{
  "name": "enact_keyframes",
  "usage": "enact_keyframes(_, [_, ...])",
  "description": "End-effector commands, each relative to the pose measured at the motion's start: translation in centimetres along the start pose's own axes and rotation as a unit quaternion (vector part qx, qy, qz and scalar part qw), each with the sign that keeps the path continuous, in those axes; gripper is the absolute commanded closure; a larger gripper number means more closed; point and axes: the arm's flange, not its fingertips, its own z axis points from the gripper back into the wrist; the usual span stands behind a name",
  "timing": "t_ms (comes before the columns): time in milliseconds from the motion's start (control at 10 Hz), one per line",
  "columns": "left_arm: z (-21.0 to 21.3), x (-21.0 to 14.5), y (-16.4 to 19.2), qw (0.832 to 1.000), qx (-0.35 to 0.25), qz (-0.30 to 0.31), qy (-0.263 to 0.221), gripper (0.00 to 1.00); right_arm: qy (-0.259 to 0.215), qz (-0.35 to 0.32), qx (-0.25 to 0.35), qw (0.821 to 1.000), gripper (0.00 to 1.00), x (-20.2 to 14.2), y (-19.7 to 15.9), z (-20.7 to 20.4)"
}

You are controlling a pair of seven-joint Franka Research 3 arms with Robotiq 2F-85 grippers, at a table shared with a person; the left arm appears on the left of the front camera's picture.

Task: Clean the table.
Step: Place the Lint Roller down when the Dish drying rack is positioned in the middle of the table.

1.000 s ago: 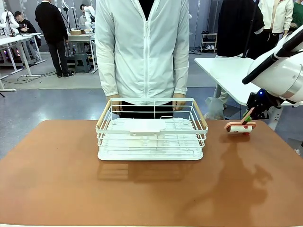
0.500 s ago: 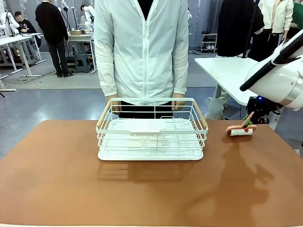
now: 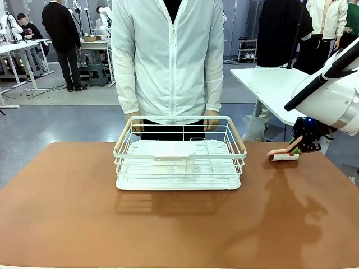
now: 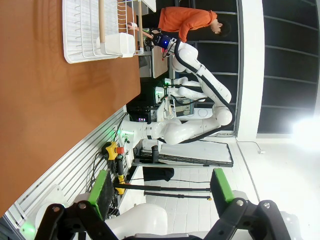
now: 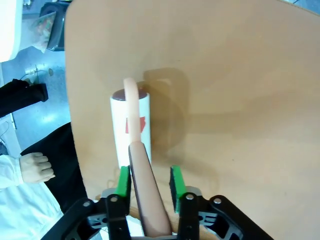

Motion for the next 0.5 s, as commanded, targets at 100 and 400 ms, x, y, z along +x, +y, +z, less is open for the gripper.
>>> enact_keyframes(100, [0.2, -0.6, -0.4, 1.0, 0.003, 0.003, 0.001, 0.0, 0.005, 0.003, -0.023, 1.0, 0.0, -0.3, -1.9, 3.2])
enact_keyframes(400, [0.2, -0.6, -0.4, 1.0, 0.003, 0.003, 0.001, 0.0, -0.007, 0.024, -0.06, 0.998, 0.0, -0.5, -3.2, 5.4])
